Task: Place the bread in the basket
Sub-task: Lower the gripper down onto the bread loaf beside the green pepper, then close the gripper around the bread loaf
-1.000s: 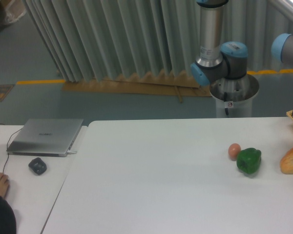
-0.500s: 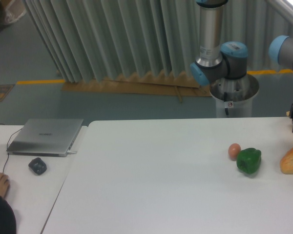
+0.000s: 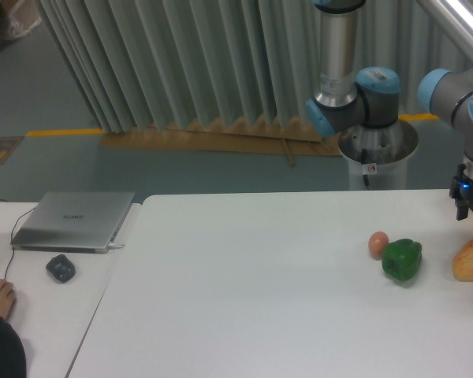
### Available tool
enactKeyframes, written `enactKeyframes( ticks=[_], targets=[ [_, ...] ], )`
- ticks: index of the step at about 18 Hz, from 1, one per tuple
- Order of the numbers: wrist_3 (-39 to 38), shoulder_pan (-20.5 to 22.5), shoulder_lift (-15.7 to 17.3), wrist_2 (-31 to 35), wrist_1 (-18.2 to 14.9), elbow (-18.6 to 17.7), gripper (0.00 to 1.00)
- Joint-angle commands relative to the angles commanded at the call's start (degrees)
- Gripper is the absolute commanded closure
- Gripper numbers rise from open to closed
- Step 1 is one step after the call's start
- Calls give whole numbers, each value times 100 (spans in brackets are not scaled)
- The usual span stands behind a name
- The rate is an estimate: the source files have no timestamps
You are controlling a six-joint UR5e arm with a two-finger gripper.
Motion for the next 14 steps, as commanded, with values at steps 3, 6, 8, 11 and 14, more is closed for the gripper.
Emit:
enactKeyframes(
  ticks=[3,6,8,11,14],
  targets=[
    [-118,9,0,440,9,-160,0],
    [-171,0,-123,432,17,-151,0],
    [-171,0,-246,432,52,-116,0],
    [-171,-9,-351,423,70,-19,0],
    [-118,-9,-431,441,175,51,0]
  ],
)
